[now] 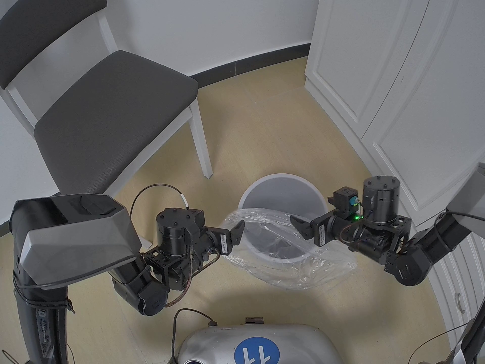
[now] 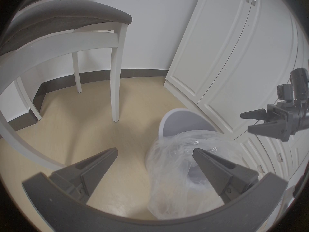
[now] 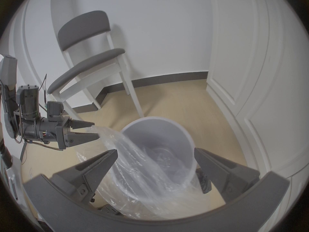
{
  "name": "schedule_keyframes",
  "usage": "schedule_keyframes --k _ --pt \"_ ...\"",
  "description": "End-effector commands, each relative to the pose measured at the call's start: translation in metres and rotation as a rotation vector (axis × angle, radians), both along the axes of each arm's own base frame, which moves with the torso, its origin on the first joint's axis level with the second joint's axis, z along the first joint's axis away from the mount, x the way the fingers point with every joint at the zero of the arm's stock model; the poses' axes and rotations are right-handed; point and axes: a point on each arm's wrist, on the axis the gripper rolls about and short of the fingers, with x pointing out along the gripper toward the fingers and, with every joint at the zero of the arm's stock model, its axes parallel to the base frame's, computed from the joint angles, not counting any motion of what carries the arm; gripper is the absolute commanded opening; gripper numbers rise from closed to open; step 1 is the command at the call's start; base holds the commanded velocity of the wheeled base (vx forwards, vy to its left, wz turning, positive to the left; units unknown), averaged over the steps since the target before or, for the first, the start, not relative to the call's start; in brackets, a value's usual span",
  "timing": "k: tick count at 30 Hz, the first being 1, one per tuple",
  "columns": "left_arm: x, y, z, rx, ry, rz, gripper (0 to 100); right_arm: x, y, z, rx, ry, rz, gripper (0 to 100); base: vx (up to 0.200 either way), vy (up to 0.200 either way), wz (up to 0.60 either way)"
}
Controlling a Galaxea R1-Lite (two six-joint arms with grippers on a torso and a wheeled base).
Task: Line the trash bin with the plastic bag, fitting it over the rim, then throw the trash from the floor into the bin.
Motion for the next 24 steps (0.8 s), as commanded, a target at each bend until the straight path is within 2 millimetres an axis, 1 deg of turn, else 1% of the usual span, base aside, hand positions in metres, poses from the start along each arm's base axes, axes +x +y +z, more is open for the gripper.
schedule_keyframes --k 1,2,6,11,16,19,24 --pt "-0.002 0.002 -0.009 0.019 0.020 0.006 100 0.010 0.019 -0.026 -0.057 0.059 0.025 100 0.000 0.000 0.00" --pt "-0.003 0.003 -0.009 0.021 0.024 0.006 100 0.013 0.020 -0.032 -0.088 0.071 0.023 100 0.000 0.000 0.00" --pt "-0.004 0.008 -0.009 0.033 0.026 0.015 100 0.017 0.021 -0.042 -0.194 0.059 0.018 100 0.000 0.000 0.00" --pt "-0.003 0.009 -0.010 0.051 0.021 0.016 100 0.016 0.020 -0.046 -0.293 0.034 0.049 100 0.000 0.000 0.00" --pt "-0.002 0.009 -0.011 0.051 0.021 0.016 100 0.019 0.019 -0.050 -0.342 0.029 0.055 100 0.000 0.000 0.00" --pt "-0.002 0.009 -0.011 0.051 0.021 0.016 100 0.019 0.019 -0.049 -0.346 0.024 0.057 100 0.000 0.000 0.00" --pt "-0.002 0.009 -0.012 0.052 0.023 0.016 100 0.021 0.020 -0.054 -0.355 0.028 0.058 100 0.000 0.000 0.00"
